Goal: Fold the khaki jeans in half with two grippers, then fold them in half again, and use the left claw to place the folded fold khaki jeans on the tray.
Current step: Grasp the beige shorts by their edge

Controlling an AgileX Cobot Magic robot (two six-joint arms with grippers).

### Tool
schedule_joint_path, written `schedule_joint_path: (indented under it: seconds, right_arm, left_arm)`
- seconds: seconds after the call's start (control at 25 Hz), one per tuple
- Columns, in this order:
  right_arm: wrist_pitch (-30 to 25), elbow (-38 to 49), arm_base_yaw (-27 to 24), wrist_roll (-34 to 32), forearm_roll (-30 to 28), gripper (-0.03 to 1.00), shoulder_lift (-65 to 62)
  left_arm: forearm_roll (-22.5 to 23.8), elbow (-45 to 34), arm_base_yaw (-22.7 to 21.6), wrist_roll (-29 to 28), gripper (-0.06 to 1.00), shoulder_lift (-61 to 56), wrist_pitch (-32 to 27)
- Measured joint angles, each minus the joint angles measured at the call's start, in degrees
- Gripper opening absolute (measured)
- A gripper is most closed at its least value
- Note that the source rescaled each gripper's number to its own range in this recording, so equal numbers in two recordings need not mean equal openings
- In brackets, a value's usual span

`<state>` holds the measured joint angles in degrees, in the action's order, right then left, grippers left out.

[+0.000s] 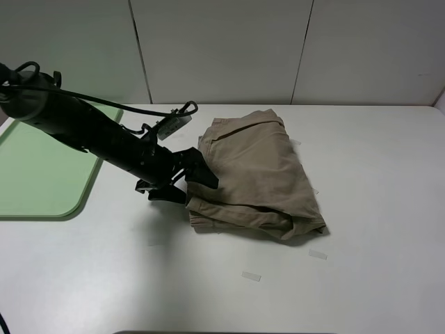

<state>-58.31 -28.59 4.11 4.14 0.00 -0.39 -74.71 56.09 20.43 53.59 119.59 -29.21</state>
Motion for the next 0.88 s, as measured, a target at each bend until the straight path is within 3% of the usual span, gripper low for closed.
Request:
schedule_joint_path:
  seconds: [0.52,0.68,0.88]
  right_arm:
    - [0.06,0.00,0.00,0.00,0.00,1.00,0.00]
    - [0.06,0.00,0.00,0.00,0.00,1.00,0.00]
    - [0.06,0.00,0.00,0.00,0.00,1.00,0.00]
  left_arm:
    - [-2.56,0.00,5.58,0.07,0.80,-0.67,8.84]
    - [-3.09,0.04,5.90,0.07,0.58,-0.04,10.61]
    - [-4.13,0.04,6.16,0.09,0.18,1.12,11.45]
